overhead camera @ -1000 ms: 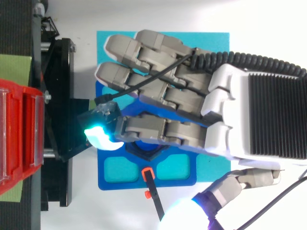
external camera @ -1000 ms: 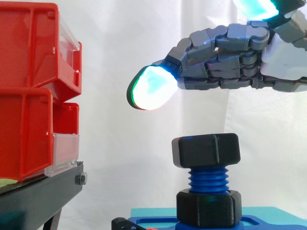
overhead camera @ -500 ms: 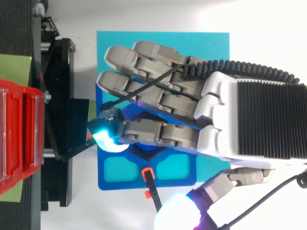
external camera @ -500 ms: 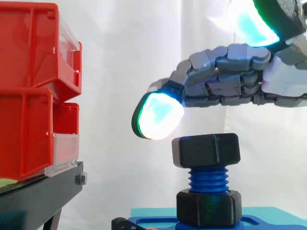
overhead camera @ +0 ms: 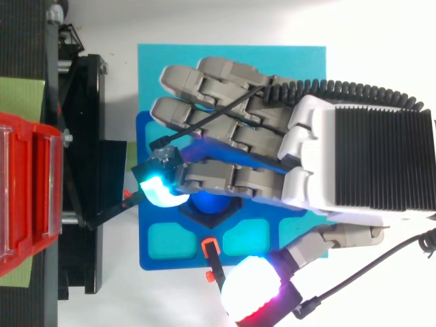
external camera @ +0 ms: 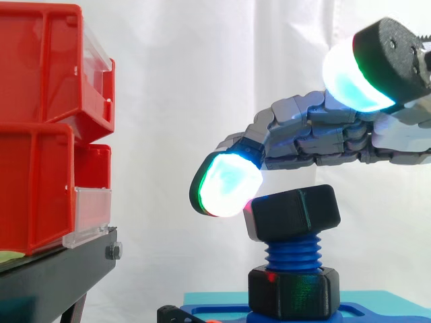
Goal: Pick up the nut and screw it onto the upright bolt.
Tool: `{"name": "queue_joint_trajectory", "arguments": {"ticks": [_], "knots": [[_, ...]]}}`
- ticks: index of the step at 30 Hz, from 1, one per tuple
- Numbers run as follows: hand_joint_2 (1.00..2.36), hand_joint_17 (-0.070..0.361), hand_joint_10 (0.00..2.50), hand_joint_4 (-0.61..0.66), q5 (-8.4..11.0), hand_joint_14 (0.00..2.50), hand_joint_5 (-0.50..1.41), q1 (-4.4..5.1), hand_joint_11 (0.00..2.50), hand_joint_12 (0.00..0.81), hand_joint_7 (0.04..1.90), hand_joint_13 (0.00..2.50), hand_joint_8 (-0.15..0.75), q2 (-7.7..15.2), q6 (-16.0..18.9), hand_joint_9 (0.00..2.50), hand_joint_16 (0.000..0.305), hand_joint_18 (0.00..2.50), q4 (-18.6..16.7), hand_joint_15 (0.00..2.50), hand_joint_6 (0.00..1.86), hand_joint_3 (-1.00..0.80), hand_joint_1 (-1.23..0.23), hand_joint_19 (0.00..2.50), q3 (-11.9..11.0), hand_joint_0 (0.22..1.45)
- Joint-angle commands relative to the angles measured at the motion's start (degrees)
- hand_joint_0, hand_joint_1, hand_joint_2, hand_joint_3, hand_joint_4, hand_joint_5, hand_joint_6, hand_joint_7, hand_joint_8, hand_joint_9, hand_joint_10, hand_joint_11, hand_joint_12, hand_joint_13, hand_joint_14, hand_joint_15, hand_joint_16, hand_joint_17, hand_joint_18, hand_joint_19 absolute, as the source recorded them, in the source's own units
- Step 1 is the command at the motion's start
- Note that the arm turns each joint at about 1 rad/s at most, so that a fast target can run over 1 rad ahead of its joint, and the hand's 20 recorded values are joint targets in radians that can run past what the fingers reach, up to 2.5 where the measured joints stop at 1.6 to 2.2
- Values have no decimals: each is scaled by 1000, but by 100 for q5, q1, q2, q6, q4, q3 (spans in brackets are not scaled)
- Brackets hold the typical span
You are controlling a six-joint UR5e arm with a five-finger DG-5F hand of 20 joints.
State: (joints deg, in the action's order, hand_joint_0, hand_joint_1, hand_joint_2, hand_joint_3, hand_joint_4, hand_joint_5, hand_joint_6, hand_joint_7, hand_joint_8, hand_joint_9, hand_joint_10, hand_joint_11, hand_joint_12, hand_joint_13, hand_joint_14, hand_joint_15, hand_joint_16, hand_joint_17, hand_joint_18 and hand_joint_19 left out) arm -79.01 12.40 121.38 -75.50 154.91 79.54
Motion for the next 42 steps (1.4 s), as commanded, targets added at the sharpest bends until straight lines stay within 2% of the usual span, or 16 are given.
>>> {"name": "queue_joint_trajectory", "arguments": {"ticks": [1,3,10,18,20,24,25,37,40,42], "knots": [[1000,115,0,241,-44,0,-194,-36,0,394,841,77,275,0,1,142,51,0,21,0,503,-500,-84,0,0,484],[1000,114,0,242,-115,0,-194,-89,0,393,849,80,275,0,1,144,51,0,21,0,503,-500,-86,0,0,485],[1000,113,0,246,-238,0,-189,-168,0,389,853,106,277,0,-8,175,50,0,21,0,503,-500,-109,0,0,488],[1000,112,0,253,-449,0,-185,-335,0,386,889,120,277,0,-8,192,50,0,21,0,503,-500,-117,0,0,491],[1000,110,0,256,-466,0,-184,-353,0,385,898,125,278,0,-8,194,49,0,21,0,503,-500,-121,0,-8,492],[1000,109,0,262,-545,0,-178,-432,0,384,930,134,281,0,-8,223,48,0,56,0,503,-500,-127,0,0,493],[1000,109,0,266,-598,0,-178,-485,0,384,939,135,281,0,-8,226,48,0,74,0,503,-500,-128,0,0,494],[1000,96,0,294,-660,0,-125,-555,0,358,1210,258,294,-9,-8,383,43,0,127,0,502,-500,-175,0,-44,504],[1000,94,0,298,-660,0,-136,-564,0,357,1116,258,291,-9,-8,388,42,0,188,0,503,-500,-177,0,-167,505],[1000,97,0,292,-721,0,-159,-581,0,360,964,240,279,0,-43,355,43,0,417,0,503,-500,-166,0,-369,498]]}}
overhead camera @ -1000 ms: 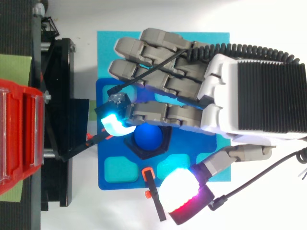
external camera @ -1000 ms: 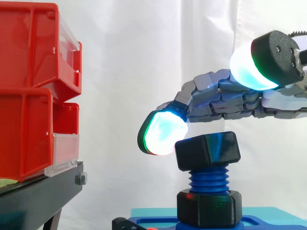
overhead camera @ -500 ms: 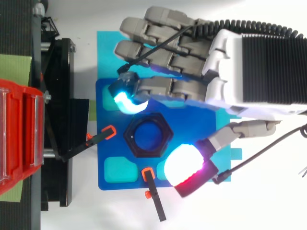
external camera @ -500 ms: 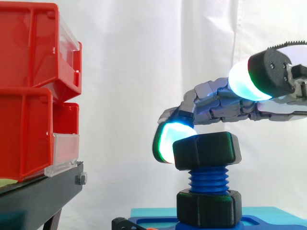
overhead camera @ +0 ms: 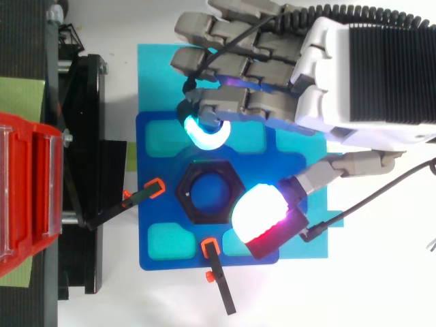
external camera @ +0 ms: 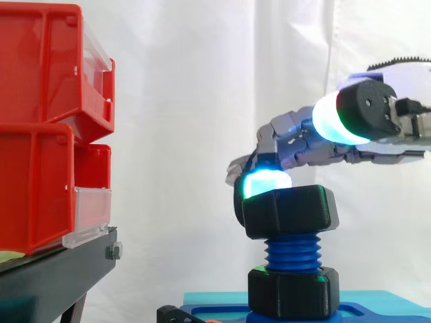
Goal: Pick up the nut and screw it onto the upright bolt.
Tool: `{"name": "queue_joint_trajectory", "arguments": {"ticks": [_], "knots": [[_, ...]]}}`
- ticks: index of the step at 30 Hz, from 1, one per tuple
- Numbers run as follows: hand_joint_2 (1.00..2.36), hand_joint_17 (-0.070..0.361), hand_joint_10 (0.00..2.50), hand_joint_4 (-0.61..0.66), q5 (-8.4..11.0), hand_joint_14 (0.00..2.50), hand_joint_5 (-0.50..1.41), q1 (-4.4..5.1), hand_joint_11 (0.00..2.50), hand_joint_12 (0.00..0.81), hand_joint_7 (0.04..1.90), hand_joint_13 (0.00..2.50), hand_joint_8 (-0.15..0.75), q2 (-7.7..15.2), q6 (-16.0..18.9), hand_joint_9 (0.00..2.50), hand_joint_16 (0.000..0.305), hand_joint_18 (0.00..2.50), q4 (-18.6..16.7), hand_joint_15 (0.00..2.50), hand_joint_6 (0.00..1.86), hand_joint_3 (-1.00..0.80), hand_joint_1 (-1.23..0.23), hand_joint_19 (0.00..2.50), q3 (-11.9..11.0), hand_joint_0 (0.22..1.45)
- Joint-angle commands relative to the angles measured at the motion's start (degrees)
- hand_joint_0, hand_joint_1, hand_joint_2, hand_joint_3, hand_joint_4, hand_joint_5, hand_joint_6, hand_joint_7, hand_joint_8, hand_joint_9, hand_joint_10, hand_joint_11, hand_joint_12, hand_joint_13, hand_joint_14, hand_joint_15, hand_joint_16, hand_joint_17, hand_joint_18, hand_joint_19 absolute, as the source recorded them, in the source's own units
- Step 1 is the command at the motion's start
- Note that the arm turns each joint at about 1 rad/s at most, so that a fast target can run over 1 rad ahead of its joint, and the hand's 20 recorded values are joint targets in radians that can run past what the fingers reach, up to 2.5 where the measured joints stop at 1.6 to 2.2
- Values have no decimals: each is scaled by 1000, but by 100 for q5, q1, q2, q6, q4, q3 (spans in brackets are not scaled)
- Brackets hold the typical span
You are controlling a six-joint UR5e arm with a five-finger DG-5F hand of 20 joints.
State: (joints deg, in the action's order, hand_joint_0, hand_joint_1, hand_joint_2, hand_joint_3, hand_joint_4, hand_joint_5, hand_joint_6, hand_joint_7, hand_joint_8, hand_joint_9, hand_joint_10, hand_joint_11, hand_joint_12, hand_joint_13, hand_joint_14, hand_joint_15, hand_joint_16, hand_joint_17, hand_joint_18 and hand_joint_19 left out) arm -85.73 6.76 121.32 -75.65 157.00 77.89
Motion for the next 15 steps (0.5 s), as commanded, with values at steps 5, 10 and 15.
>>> {"name": "queue_joint_trajectory", "arguments": {"ticks": [5,10,15], "knots": [[1000,106,0,226,-207,0,-186,-17,0,375,755,146,258,5,-231,254,47,0,454,0,502,-500,-112,0,-432,480],[1000,113,0,191,-277,0,-196,44,0,387,685,70,245,5,-301,185,50,0,252,0,502,-500,-29,0,-424,467],[1000,116,0,154,-260,0,-210,132,0,386,672,0,215,14,-301,30,51,0,164,0,502,-500,114,0,-424,466]]}}
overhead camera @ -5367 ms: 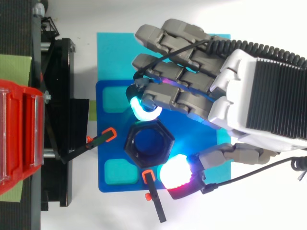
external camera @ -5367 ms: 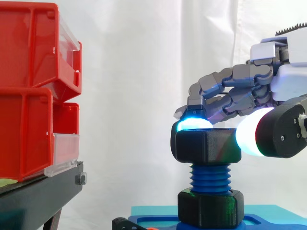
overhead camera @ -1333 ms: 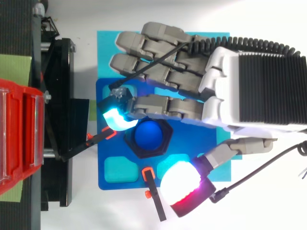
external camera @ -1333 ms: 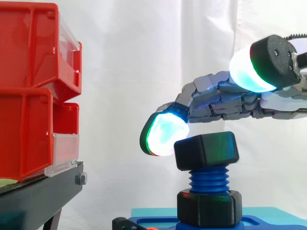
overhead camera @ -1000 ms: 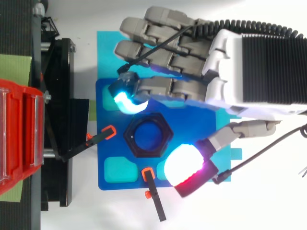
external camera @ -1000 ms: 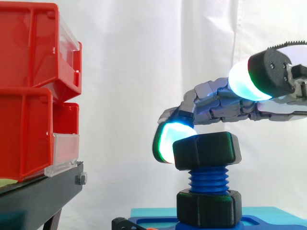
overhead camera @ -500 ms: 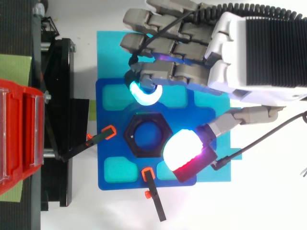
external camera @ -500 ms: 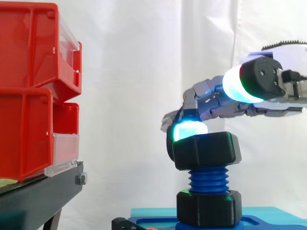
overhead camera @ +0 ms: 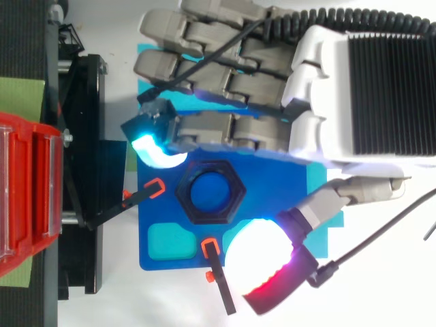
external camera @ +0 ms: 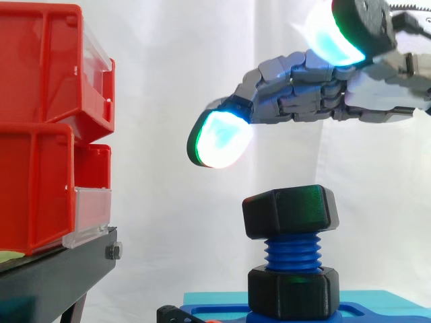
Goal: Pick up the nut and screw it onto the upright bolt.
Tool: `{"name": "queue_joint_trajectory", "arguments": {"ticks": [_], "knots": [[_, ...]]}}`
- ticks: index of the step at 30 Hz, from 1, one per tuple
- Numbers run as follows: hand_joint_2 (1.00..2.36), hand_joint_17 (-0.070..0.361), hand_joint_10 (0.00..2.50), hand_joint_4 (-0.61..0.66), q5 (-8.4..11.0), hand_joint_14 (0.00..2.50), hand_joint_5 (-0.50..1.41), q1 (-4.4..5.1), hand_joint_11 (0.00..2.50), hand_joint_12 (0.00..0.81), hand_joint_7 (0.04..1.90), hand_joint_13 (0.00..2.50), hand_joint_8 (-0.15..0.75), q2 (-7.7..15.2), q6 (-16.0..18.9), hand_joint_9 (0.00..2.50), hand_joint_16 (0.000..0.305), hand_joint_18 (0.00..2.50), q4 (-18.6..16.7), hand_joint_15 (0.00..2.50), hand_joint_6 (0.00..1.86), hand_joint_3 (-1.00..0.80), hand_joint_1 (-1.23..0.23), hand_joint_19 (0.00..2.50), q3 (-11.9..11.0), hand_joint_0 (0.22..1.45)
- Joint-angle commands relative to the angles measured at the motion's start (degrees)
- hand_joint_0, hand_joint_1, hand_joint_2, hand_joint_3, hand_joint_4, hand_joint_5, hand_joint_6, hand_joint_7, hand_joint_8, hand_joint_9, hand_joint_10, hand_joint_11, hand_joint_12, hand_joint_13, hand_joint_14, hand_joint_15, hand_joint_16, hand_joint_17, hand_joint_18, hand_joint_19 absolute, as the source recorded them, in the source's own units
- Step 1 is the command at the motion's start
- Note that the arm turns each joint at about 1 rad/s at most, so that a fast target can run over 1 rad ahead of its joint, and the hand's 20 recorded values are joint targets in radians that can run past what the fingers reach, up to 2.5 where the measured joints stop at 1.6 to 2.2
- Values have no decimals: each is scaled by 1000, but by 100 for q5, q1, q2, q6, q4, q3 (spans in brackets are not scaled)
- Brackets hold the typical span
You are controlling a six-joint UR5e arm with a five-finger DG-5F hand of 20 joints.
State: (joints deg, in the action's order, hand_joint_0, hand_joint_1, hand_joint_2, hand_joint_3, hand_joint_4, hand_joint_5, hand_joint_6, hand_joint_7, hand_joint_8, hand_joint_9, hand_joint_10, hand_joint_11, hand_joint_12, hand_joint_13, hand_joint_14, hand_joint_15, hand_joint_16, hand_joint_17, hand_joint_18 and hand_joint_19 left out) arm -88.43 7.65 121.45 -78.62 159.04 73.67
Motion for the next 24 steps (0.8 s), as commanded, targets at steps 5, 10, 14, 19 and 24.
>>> {"name": "queue_joint_trajectory", "arguments": {"ticks": [5,10,14,19,24], "knots": [[1000,117,0,135,36,0,-212,149,0,388,663,0,207,178,31,0,52,0,-57,0,501,-500,160,0,-2,466],[1000,118,0,128,63,0,-207,201,0,386,681,0,204,283,269,0,52,0,-119,0,502,-500,167,0,-10,469],[1000,116,0,154,36,0,-187,228,0,384,822,0,212,283,277,0,52,0,-49,0,503,-500,162,0,-10,475],[1000,114,0,208,19,0,-170,228,0,381,975,0,229,283,321,35,51,0,-49,0,503,-500,140,0,-10,477],[1000,110,0,230,10,0,-157,219,0,377,1069,0,242,283,348,75,49,0,-13,0,503,-500,107,0,-2,480]]}}
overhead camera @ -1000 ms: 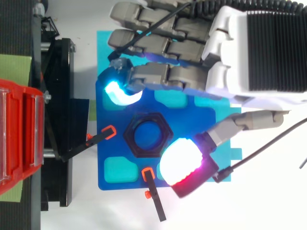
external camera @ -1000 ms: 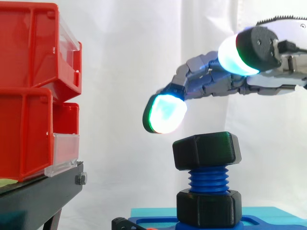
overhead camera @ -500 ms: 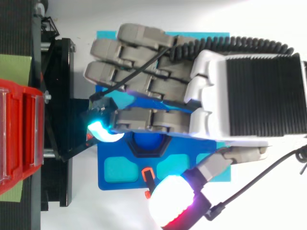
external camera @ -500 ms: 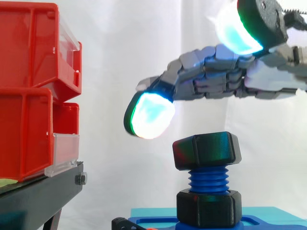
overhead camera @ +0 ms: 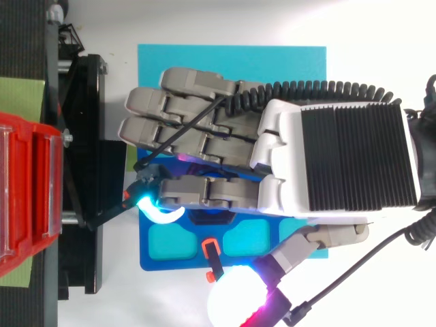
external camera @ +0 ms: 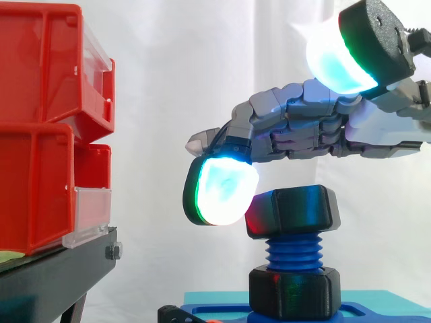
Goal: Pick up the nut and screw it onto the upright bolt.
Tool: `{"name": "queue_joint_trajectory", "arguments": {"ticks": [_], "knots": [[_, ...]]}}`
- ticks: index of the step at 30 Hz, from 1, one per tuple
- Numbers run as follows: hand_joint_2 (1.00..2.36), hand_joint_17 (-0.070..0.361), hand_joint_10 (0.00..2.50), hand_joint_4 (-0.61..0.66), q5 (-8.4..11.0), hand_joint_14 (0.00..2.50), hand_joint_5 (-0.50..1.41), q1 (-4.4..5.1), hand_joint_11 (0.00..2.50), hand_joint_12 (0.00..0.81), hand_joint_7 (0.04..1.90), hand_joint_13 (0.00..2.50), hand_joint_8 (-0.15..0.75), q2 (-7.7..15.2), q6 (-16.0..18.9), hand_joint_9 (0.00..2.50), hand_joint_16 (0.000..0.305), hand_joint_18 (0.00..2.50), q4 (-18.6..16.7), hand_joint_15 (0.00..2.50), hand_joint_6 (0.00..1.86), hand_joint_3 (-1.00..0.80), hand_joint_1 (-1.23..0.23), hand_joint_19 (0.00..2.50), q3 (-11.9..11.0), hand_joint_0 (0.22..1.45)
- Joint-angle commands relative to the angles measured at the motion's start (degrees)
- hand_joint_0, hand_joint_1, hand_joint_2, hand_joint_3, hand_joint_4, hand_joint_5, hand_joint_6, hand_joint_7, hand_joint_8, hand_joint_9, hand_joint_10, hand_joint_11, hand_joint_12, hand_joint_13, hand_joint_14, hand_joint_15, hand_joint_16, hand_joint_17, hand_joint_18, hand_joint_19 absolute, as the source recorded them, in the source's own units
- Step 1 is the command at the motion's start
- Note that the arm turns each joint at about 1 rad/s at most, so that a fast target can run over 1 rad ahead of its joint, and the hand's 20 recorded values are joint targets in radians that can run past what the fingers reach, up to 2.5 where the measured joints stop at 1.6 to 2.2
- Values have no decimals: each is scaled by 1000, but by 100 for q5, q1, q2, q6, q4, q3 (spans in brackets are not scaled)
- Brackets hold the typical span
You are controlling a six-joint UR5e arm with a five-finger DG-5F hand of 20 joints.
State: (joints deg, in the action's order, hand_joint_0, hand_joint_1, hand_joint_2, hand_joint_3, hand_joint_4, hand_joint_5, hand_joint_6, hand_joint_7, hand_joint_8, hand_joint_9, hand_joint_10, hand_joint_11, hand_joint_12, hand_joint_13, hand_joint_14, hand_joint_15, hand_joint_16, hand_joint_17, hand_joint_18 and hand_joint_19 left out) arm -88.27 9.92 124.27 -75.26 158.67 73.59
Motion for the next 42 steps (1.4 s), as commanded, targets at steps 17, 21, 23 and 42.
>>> {"name": "queue_joint_trajectory", "arguments": {"ticks": [17,21,23,42], "knots": [[1000,104,0,261,-410,0,-131,-280,0,371,1136,67,268,1,-6,197,46,0,15,0,503,-500,-2,0,-2,486],[1000,101,0,264,-569,0,-125,-395,0,365,1165,85,271,1,-15,242,45,0,-3,0,503,-500,-33,0,7,490],[1000,101,0,263,-621,0,-123,-439,0,364,1176,93,271,1,-24,246,45,0,-3,0,503,-500,-37,0,-2,490],[1000,90,0,268,-894,0,-70,-676,0,342,1348,181,280,-8,-77,369,40,0,32,0,508,-500,-101,0,-2,497]]}}
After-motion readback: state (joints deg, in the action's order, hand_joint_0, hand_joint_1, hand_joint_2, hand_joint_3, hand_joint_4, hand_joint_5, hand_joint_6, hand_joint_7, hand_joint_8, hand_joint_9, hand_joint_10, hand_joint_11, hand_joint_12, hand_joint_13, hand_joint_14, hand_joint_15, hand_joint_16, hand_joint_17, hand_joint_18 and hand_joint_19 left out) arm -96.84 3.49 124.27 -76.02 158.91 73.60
